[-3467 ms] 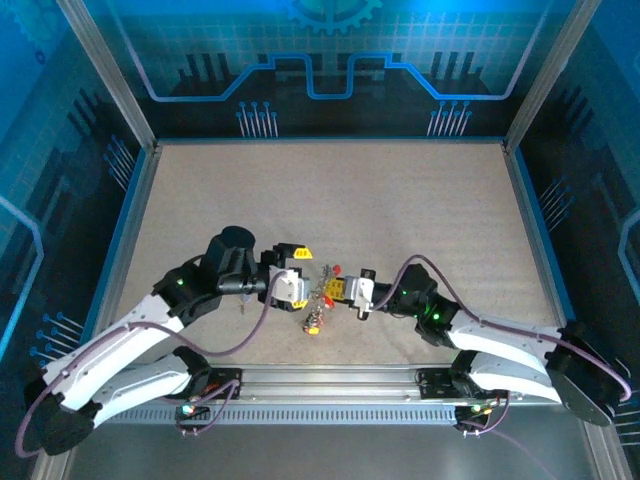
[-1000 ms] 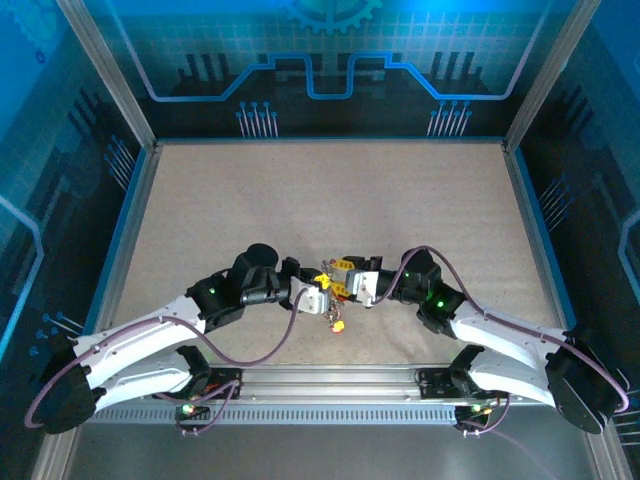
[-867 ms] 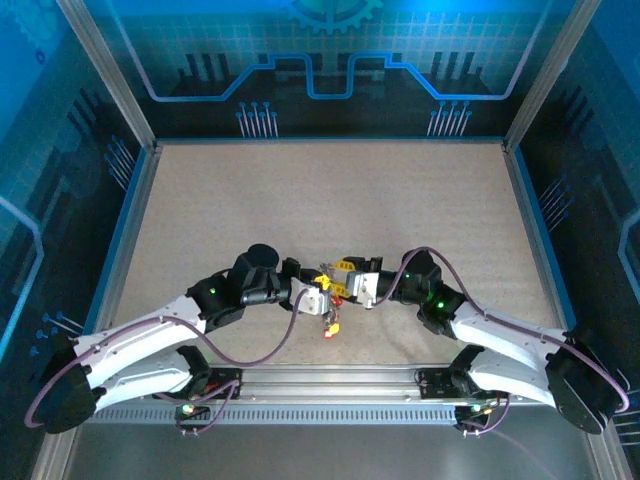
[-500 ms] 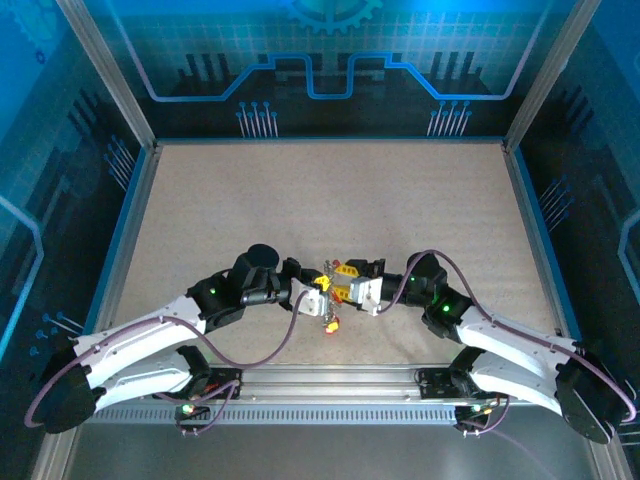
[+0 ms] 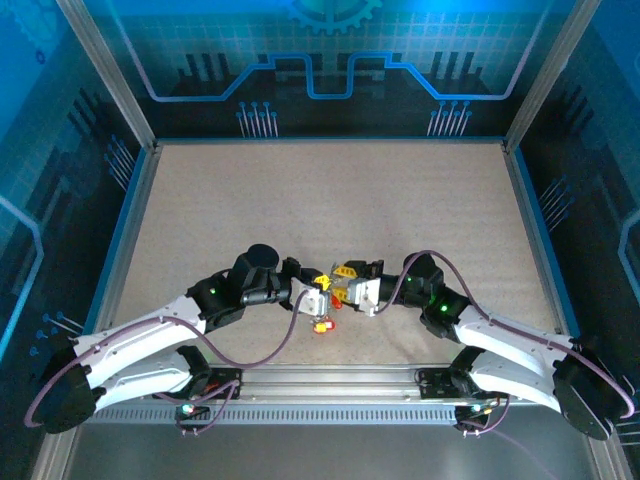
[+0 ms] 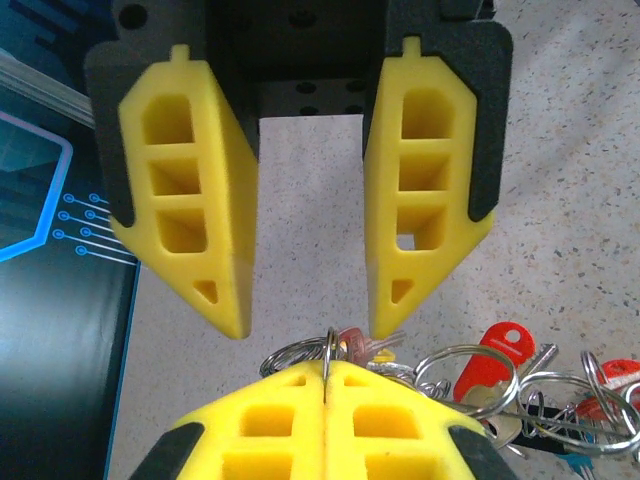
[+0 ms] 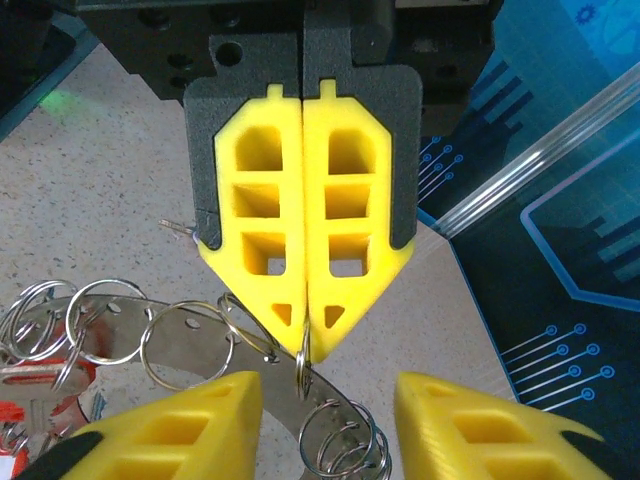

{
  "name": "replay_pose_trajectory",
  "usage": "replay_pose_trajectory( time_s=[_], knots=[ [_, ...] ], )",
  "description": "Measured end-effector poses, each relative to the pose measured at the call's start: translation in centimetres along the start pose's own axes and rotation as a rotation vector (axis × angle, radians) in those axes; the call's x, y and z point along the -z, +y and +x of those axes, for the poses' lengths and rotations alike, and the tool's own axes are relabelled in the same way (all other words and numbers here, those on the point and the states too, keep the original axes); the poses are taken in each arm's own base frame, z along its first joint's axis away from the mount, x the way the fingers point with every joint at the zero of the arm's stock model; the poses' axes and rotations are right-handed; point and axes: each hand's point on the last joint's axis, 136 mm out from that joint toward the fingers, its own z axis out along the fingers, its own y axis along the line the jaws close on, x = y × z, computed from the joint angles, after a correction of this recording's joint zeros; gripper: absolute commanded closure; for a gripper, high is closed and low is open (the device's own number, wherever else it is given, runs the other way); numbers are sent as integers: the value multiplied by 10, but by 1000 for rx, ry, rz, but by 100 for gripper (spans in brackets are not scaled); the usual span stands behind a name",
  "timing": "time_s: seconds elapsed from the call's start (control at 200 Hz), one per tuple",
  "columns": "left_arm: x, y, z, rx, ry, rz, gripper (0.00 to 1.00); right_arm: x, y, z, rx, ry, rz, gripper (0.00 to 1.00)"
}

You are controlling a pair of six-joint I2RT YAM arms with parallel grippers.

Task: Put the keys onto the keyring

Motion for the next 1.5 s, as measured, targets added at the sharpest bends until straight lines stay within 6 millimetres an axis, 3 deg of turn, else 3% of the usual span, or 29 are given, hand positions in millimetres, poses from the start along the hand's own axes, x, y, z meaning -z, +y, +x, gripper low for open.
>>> replay_pose_trajectory(
  time_s=[0.305,0.605,0.931,1.031,1.136,1.181,1.331,1.496],
  knots=[
    [0,2,-1,4,-3,-9,100,-7,11,9,-22,32,-33,77],
    [-2,3,0,5,2,-14,100,-10,7,7,-40,25,-15,75],
    [-2,5,1,4,11,-22,100,-10,4,7,-54,24,-1,100],
    [-2,4,3,5,16,-21,100,-11,4,8,-59,28,-2,100],
    [-2,4,3,22,17,-23,62,-11,4,8,-61,25,-3,100],
    [-1,8,1,28,10,-35,53,-11,6,8,-62,24,-8,100],
    [9,11,-11,81,-32,-46,50,-8,9,9,-53,11,6,100],
    [35,17,-24,168,-74,-82,49,6,8,-1,-9,-28,50,100]
  ],
)
